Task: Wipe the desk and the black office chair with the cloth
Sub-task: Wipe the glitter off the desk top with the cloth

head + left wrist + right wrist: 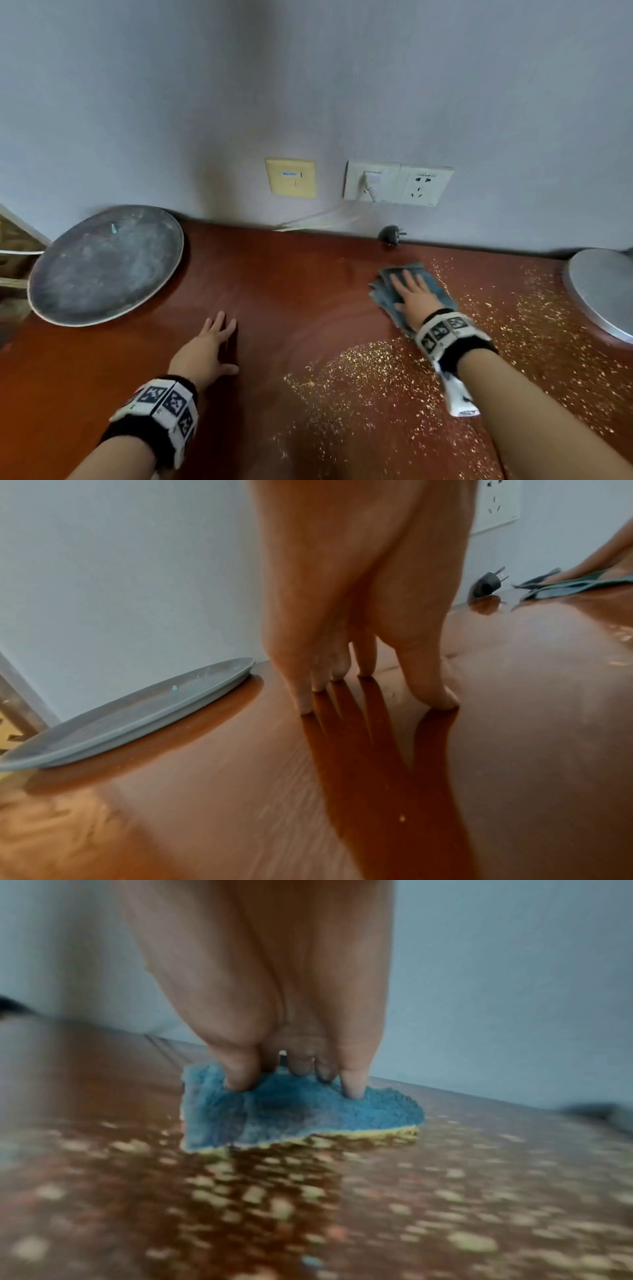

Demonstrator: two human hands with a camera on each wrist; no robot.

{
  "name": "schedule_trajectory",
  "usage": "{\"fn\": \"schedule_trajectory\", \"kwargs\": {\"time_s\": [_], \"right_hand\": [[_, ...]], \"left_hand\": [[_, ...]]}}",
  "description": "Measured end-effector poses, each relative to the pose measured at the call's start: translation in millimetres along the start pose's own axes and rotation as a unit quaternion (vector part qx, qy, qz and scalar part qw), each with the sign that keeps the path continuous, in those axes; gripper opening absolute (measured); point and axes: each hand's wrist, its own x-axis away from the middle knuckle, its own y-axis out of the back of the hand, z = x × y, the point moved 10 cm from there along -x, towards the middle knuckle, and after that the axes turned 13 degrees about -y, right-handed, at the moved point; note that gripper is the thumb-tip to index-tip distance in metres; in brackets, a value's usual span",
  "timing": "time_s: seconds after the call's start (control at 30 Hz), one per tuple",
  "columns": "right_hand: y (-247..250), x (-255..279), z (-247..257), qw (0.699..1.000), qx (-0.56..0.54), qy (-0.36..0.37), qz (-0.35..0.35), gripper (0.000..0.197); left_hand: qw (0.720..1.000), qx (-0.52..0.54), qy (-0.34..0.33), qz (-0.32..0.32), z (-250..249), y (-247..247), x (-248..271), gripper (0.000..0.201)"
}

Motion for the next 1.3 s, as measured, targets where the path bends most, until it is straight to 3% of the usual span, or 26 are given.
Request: {"fn": "schedule_trajectory", "kwargs": {"time_s": [0.1, 0.23, 0.33, 0.4, 0.5, 0.57, 0.63, 0.7, 0.77, 0.83, 0.9, 0.97, 1.07, 1.13, 1.23, 1.3], "right_hand": [[3, -1, 13, 1.0, -0.01, -0.011, -0.006, 0.066], [-16, 40, 153, 0.986, 0.039, 0.165, 0.012, 0.063], [-17, 31, 192, 0.984, 0.019, 0.177, 0.021, 0.061], [-2, -5, 164, 0.992, -0.001, 0.128, -0.003, 0.063], [11, -53, 74, 1.0, -0.024, -0.002, -0.019, 0.062], [16, -61, 20, 0.995, -0.061, -0.076, -0.016, 0.063], [16, -56, 2, 0.992, -0.068, -0.102, -0.008, 0.063], [16, -42, 26, 0.997, -0.032, -0.062, -0.012, 0.062], [4, -16, 81, 0.998, 0.023, 0.047, -0.027, 0.065], [-22, 34, 144, 0.98, 0.077, 0.183, -0.019, 0.065], [-45, 69, 175, 0.959, 0.13, 0.253, -0.003, 0.063], [-41, 49, 166, 0.959, 0.138, 0.248, -0.004, 0.063], [-13, -11, 111, 0.98, 0.125, 0.154, -0.023, 0.067], [-6, -17, 92, 0.985, 0.112, 0.125, -0.03, 0.066], [-34, 56, 122, 0.966, 0.159, 0.2, -0.029, 0.065], [-64, 122, 151, 0.921, 0.225, 0.315, -0.036, 0.069]], "left_hand": [[1.0, -0.002, 0.0, -0.003, -2, -1, -1, 0.096], [1.0, -0.006, -0.001, 0.001, -1, -1, -5, 0.099], [1.0, -0.001, -0.009, -0.004, 2, -1, -4, 0.098], [1.0, 0.005, -0.012, -0.01, 3, -3, -3, 0.098], [1.0, 0.006, -0.015, -0.015, 3, -2, -1, 0.098], [1.0, 0.005, -0.015, -0.018, 3, -1, 0, 0.098], [1.0, 0.004, -0.018, -0.023, 1, -1, 0, 0.097], [1.0, -0.002, -0.018, -0.015, 0, -2, 0, 0.096], [1.0, -0.006, -0.018, 0.001, -1, -5, 1, 0.097], [1.0, -0.004, -0.022, 0.008, -2, -6, 2, 0.099], [1.0, -0.001, -0.029, 0.01, -1, -7, 5, 0.101], [0.999, -0.003, -0.036, 0.019, 0, -11, 9, 0.102], [0.998, -0.011, -0.05, 0.034, 1, -21, 18, 0.103], [0.998, -0.011, -0.054, 0.041, 1, -26, 25, 0.103], [0.998, -0.011, -0.053, 0.043, 0, -28, 27, 0.102], [0.998, -0.013, -0.051, 0.044, -1, -28, 26, 0.102]]}}
